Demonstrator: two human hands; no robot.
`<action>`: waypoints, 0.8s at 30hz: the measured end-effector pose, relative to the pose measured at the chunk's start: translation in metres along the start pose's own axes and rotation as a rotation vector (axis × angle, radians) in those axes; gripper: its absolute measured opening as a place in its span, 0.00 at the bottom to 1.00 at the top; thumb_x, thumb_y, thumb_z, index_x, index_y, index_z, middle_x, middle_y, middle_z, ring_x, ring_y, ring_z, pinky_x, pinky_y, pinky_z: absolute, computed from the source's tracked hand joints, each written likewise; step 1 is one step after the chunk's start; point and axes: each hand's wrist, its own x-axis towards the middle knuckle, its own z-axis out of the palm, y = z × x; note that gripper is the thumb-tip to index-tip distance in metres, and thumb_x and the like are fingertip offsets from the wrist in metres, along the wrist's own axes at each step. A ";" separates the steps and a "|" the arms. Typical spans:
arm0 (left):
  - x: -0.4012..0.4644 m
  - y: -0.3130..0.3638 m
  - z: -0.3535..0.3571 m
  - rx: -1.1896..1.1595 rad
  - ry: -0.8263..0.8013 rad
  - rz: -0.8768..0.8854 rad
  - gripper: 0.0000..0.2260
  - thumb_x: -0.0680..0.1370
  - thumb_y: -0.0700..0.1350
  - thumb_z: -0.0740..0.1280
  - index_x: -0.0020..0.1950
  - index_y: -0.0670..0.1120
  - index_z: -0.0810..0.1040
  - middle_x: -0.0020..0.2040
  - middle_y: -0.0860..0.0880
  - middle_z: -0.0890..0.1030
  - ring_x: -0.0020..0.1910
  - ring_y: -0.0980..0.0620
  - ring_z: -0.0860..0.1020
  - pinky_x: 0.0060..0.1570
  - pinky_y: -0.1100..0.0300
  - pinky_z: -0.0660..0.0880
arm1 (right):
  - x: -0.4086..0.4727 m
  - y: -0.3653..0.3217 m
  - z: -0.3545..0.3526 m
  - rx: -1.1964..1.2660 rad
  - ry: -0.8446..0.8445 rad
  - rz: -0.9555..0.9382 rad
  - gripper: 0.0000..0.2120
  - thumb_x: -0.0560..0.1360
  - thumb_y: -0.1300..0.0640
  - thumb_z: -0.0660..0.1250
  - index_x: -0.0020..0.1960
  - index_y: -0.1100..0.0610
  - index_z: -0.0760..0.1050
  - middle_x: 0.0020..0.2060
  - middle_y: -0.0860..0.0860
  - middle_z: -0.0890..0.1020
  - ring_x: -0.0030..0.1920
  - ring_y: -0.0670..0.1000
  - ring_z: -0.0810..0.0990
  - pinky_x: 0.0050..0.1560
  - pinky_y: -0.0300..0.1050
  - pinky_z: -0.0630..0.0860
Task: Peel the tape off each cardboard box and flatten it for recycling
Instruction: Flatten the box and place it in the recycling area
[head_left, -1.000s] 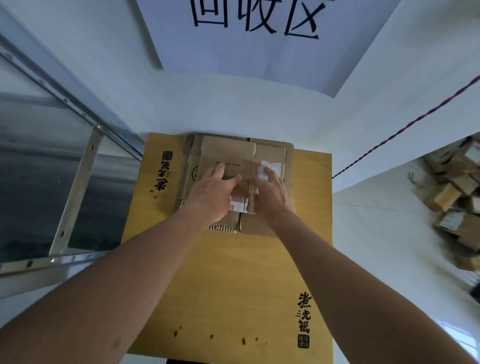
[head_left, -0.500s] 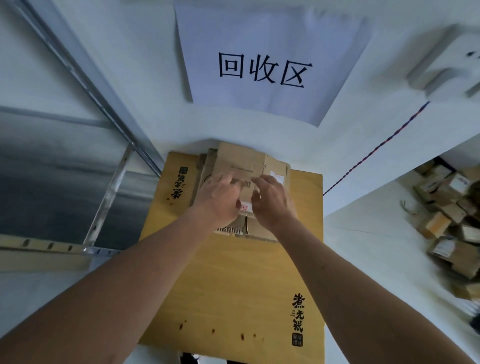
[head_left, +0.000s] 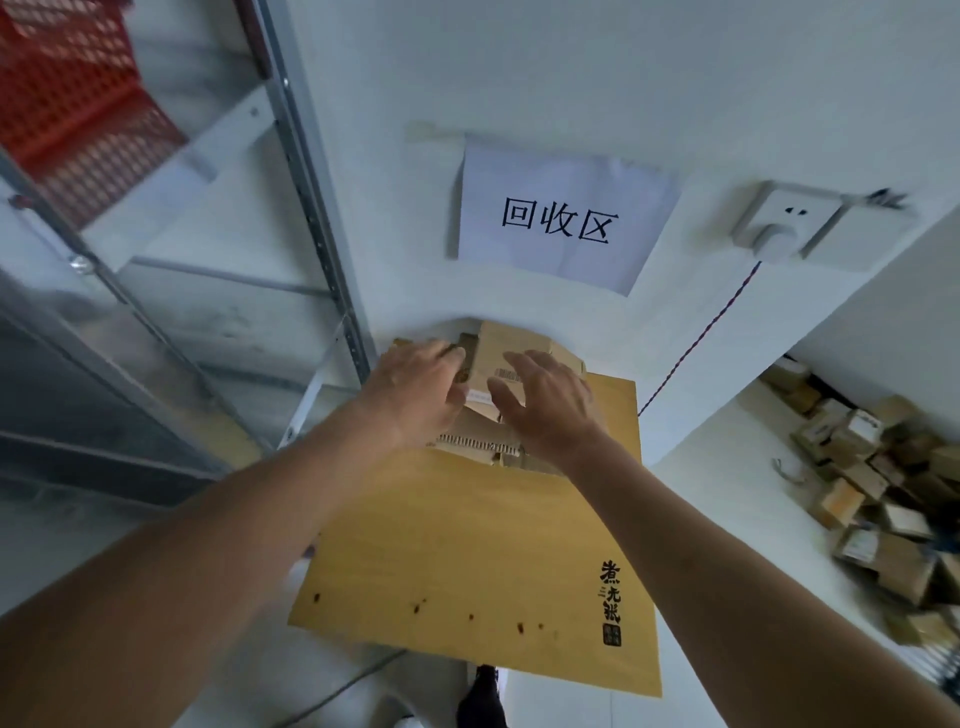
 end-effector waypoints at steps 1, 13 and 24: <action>-0.015 -0.003 -0.010 0.007 0.011 0.004 0.24 0.85 0.55 0.59 0.77 0.44 0.68 0.71 0.46 0.74 0.71 0.45 0.73 0.72 0.44 0.69 | -0.010 -0.013 -0.006 0.004 0.017 -0.010 0.28 0.84 0.38 0.55 0.79 0.49 0.66 0.77 0.50 0.70 0.76 0.54 0.68 0.75 0.54 0.64; -0.178 -0.039 -0.117 0.031 0.166 -0.102 0.27 0.85 0.58 0.57 0.81 0.47 0.62 0.80 0.45 0.65 0.78 0.44 0.65 0.76 0.44 0.65 | -0.104 -0.158 -0.061 -0.042 0.139 -0.245 0.30 0.83 0.35 0.54 0.80 0.48 0.64 0.78 0.52 0.69 0.76 0.56 0.68 0.73 0.56 0.67; -0.325 -0.072 -0.171 0.037 0.280 -0.406 0.26 0.85 0.58 0.58 0.81 0.49 0.64 0.80 0.46 0.65 0.78 0.43 0.65 0.74 0.43 0.67 | -0.156 -0.275 -0.070 -0.061 0.152 -0.611 0.28 0.83 0.35 0.55 0.78 0.49 0.67 0.74 0.52 0.73 0.71 0.56 0.74 0.68 0.57 0.75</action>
